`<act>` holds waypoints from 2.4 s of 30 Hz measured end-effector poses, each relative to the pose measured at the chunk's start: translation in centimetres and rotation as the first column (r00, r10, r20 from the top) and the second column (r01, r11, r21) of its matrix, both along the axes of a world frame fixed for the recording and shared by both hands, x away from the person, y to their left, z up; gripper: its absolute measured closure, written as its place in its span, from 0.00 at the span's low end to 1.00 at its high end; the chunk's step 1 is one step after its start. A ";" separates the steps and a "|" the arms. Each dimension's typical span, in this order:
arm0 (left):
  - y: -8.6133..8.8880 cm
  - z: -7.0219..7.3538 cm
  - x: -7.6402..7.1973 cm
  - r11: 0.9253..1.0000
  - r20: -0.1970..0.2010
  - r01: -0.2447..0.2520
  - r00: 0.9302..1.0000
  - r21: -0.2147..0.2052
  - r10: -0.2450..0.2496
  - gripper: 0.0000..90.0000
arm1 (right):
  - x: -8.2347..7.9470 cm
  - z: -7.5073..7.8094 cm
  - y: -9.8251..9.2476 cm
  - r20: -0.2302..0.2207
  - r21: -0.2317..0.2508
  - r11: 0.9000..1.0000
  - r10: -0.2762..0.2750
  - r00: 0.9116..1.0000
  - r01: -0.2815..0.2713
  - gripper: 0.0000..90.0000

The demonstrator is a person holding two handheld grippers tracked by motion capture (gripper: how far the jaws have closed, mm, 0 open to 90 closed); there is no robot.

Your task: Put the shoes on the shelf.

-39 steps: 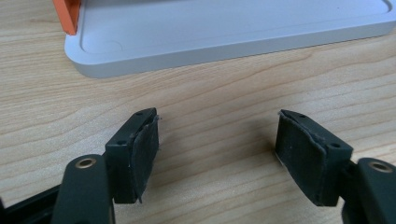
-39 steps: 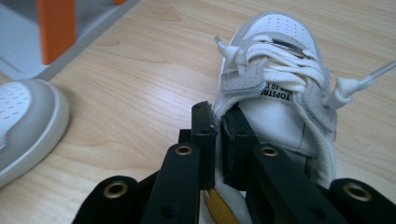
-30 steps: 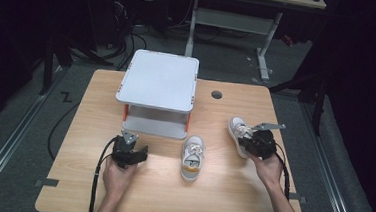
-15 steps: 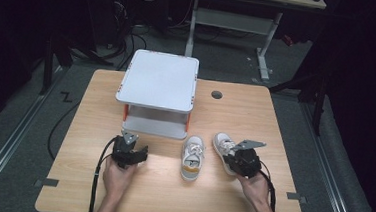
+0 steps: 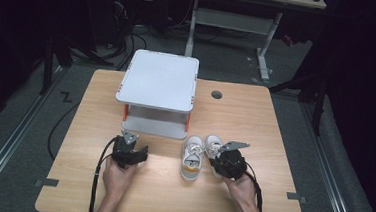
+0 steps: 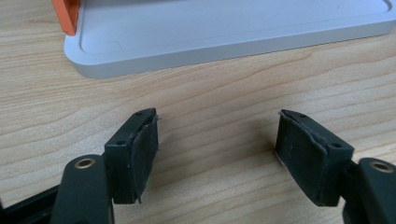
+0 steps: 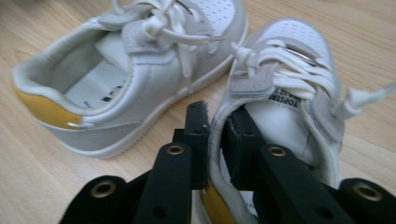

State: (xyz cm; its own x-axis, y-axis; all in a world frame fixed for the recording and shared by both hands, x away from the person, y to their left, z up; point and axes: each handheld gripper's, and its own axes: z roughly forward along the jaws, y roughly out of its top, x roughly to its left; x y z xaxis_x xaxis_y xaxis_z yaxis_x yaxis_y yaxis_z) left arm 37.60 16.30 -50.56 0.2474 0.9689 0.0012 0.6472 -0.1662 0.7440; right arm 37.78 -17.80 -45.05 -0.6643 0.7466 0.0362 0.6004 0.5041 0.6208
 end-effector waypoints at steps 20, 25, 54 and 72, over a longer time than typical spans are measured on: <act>-0.1 0.0 0.0 1.000 -0.001 -0.005 1.000 -0.001 0.005 0.33 | -0.6 0.7 -1.6 0.012 0.169 0.985 0.030 0.999 -0.032 0.56; -0.1 0.0 0.0 1.000 0.000 -0.010 1.000 -0.005 0.010 0.33 | -0.7 1.3 -4.1 0.059 0.267 0.964 -0.030 0.998 0.013 0.54; -5.6 4.0 -2.6 0.980 0.025 0.174 0.985 -0.095 -0.173 0.35 | 4.3 -5.0 -11.5 0.153 0.065 0.931 -0.365 0.919 0.359 0.47; -14.3 7.2 -4.0 0.918 -0.010 0.365 0.929 -0.153 -0.371 0.51 | 4.3 -5.0 -11.5 0.152 0.062 0.935 -0.355 0.922 0.350 0.44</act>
State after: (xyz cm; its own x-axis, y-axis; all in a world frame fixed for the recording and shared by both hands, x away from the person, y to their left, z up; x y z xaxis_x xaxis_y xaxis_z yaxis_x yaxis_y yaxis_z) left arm 33.63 1.99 -43.40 0.5835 0.7983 -0.1493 0.5895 -0.2899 0.7539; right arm 42.06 -29.30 -50.09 -0.3574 0.9338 -0.0188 0.6283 0.2552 0.7349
